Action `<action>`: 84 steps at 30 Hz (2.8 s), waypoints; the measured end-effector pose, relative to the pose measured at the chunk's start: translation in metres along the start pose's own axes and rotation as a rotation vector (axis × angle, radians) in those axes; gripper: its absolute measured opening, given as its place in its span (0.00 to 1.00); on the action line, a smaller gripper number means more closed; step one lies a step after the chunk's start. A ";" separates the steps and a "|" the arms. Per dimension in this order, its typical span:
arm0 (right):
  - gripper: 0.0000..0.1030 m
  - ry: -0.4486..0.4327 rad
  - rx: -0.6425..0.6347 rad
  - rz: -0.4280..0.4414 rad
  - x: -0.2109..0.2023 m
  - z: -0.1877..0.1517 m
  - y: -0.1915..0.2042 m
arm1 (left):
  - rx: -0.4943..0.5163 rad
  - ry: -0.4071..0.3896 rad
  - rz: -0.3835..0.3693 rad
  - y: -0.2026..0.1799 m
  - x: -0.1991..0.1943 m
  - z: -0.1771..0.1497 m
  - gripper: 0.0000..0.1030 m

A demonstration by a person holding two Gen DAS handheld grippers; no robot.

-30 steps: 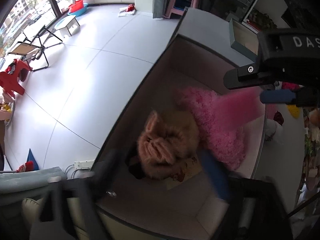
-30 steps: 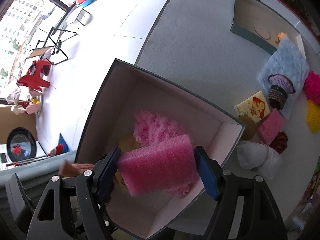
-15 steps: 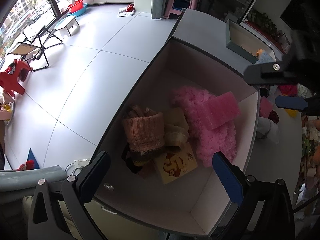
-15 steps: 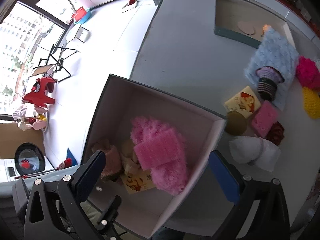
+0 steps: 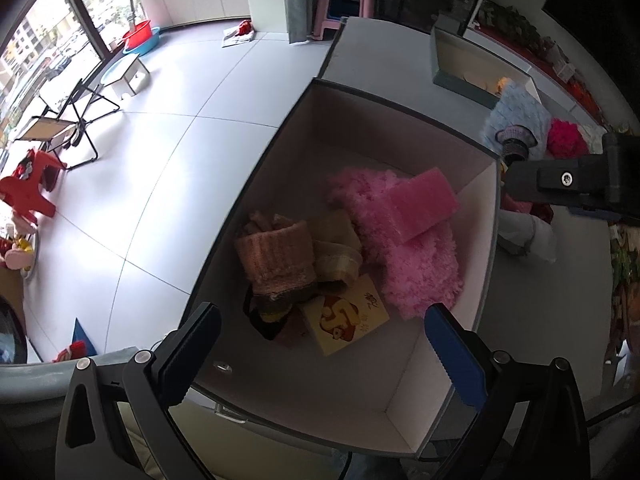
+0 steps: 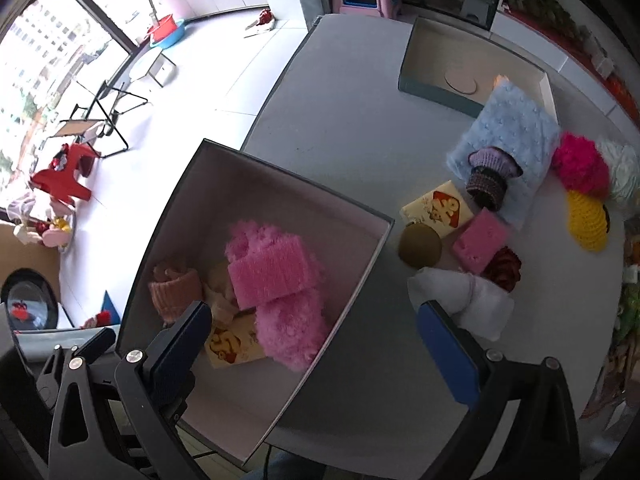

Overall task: Organize soft objects
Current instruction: 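Move left gripper to the white tissue-wrapped roll while right gripper approaches the pink sponge, then grasp the white wrapped roll with left gripper while right gripper grasps the pink sponge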

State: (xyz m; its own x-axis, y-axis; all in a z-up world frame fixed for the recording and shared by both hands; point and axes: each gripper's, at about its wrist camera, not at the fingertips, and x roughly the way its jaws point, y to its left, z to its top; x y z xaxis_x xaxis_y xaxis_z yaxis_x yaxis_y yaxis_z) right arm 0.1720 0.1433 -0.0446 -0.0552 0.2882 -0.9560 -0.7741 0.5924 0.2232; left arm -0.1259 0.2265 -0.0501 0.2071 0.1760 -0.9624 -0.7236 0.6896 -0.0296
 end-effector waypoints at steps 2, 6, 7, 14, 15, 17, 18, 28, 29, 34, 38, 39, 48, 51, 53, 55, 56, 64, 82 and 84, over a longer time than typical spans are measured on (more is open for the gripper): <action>1.00 0.030 0.049 0.037 0.002 -0.004 -0.011 | 0.017 0.005 0.004 -0.006 0.000 -0.001 0.99; 1.00 0.064 0.091 0.047 0.005 -0.018 -0.031 | 0.053 0.020 0.010 -0.018 0.001 0.000 0.99; 1.00 0.068 0.104 0.044 0.005 -0.022 -0.038 | 0.064 0.024 0.012 -0.022 0.001 0.000 0.99; 1.00 0.096 0.216 0.066 0.006 -0.048 -0.090 | 0.147 0.043 0.035 -0.061 -0.001 0.002 0.99; 1.00 0.104 0.230 0.066 0.007 -0.052 -0.100 | 0.156 0.043 0.037 -0.067 -0.002 0.002 0.99; 1.00 0.107 0.247 0.073 0.007 -0.056 -0.115 | 0.176 0.042 0.048 -0.081 -0.004 0.003 0.99; 1.00 0.107 0.258 0.073 0.007 -0.059 -0.124 | 0.180 0.044 0.053 -0.087 -0.005 0.003 0.99; 1.00 0.155 0.412 0.066 0.017 -0.091 -0.241 | 0.251 0.105 0.031 -0.178 0.003 0.008 0.99; 1.00 0.160 0.424 0.068 0.018 -0.094 -0.248 | 0.240 0.123 0.010 -0.189 0.008 0.010 0.99; 1.00 0.197 0.488 0.078 0.026 -0.112 -0.293 | 0.028 0.217 -0.130 -0.218 0.037 0.034 0.99; 1.00 0.212 0.507 0.089 0.028 -0.121 -0.313 | -0.224 0.233 -0.106 -0.232 0.072 0.057 0.99; 1.00 0.217 0.510 0.091 0.028 -0.124 -0.319 | -0.274 0.235 -0.082 -0.232 0.079 0.061 0.99; 1.00 0.254 0.517 0.112 0.027 -0.146 -0.352 | -0.642 0.354 0.088 -0.218 0.141 0.056 0.99; 1.00 0.270 0.503 0.111 0.029 -0.147 -0.352 | -0.610 0.374 0.077 -0.218 0.135 0.039 0.99; 1.00 0.280 0.478 0.110 0.031 -0.143 -0.352 | -0.529 0.360 0.078 -0.221 0.124 0.028 0.99; 1.00 0.282 0.445 0.116 0.034 -0.134 -0.348 | -0.484 0.330 0.061 -0.220 0.115 0.017 0.99; 1.00 0.279 0.427 0.118 0.035 -0.129 -0.345 | -0.479 0.321 0.060 -0.219 0.114 0.015 0.99; 1.00 0.197 0.279 0.103 0.041 -0.073 -0.318 | -0.430 0.282 0.055 -0.234 0.128 0.018 0.99; 1.00 0.261 0.155 0.095 0.057 -0.014 -0.296 | -0.380 0.386 0.052 -0.240 0.151 0.016 0.54; 1.00 0.251 0.128 0.086 0.056 -0.006 -0.291 | -0.330 0.370 0.042 -0.241 0.146 0.010 0.47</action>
State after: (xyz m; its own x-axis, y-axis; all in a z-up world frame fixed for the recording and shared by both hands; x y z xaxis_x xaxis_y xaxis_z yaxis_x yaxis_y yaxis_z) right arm 0.3907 -0.0174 -0.1646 -0.2835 0.1561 -0.9462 -0.6749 0.6685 0.3125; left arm 0.0857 0.0929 -0.1806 -0.0310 -0.1033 -0.9942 -0.9085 0.4177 -0.0151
